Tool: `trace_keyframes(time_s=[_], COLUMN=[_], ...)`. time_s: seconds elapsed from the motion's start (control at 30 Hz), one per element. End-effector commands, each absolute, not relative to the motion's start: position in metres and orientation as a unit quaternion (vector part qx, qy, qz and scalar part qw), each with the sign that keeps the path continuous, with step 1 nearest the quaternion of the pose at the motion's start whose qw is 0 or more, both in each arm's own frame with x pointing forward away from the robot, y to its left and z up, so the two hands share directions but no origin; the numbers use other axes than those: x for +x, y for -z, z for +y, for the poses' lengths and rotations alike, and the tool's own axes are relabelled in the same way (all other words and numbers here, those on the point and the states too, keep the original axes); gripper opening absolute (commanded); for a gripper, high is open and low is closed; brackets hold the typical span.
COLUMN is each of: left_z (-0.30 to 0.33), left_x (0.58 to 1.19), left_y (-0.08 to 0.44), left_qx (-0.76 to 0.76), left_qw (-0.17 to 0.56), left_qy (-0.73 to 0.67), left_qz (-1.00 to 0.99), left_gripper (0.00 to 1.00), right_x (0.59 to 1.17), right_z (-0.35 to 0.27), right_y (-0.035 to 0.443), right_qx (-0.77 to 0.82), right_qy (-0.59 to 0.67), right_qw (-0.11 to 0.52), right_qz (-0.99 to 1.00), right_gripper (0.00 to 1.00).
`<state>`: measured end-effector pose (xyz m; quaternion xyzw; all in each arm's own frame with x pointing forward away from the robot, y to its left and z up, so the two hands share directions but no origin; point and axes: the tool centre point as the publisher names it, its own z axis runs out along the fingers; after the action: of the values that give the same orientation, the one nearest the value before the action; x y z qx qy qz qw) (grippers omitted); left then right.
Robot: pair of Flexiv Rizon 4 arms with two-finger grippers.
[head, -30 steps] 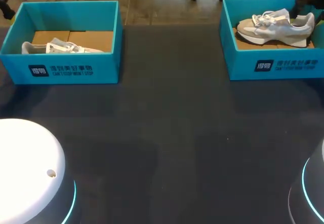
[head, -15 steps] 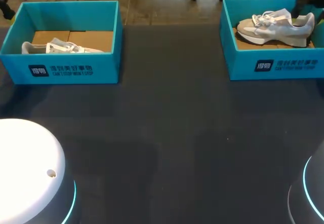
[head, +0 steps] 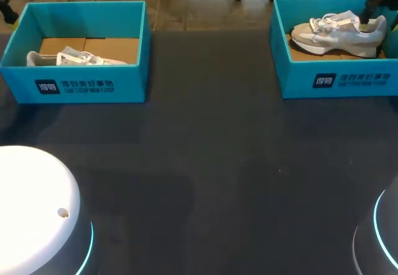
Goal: Take the shoe out of the shoebox, open the shoe tongue, remove and reinsert the insole, then place the shoe into the shoebox
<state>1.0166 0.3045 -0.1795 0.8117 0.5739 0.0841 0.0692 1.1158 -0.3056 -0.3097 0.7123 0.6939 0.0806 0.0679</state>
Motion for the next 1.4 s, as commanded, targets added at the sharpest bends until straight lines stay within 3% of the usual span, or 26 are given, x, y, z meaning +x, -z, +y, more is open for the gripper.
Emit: trace_keyframes(time_s=[0.03,0.53,0.6,0.63,0.7,0.73,0.77,1.23,1.4], left_z=[0.305,0.305,0.305,0.305,0.305,0.305,0.305,0.305,0.305], left_x=[1.016,1.016,1.016,1.016,1.016,1.016,1.016,1.016,1.016], left_y=[0.179,0.179,0.179,0.179,0.179,0.179,0.179,0.179,0.179], left_qx=[0.812,0.812,0.812,0.812,0.812,0.812,0.812,0.812,0.812], left_qw=[0.069,0.069,0.069,0.069,0.069,0.069,0.069,0.069,0.069], left_qy=[-0.085,-0.085,-0.085,-0.085,-0.085,-0.085,-0.085,-0.085,-0.085], left_qz=[0.574,0.574,0.574,0.574,0.574,0.574,0.574,0.574,0.574], left_gripper=[1.0,1.0,0.73,0.76,0.71,0.93,1.0,1.0,1.0], right_x=[1.13,1.142,1.146,1.148,1.152,1.153,1.154,1.159,1.163], right_z=[-0.311,-0.315,-0.318,-0.32,-0.323,-0.324,-0.324,-0.323,-0.328], right_y=[0.315,0.332,0.332,0.333,0.333,0.333,0.333,0.34,0.339], right_qx=[0.716,0.728,0.728,0.732,0.732,0.731,0.732,0.755,0.759], right_qy=[-0.073,-0.068,-0.067,-0.066,-0.064,-0.063,-0.063,-0.038,-0.031], right_qw=[0.063,0.054,0.058,0.063,0.067,0.069,0.069,0.074,0.078], right_qz=[0.692,0.68,0.68,0.675,0.675,0.676,0.675,0.65,0.646], right_gripper=[1.0,1.0,1.0,1.0,1.0,1.0,1.0,0.98,0.7])
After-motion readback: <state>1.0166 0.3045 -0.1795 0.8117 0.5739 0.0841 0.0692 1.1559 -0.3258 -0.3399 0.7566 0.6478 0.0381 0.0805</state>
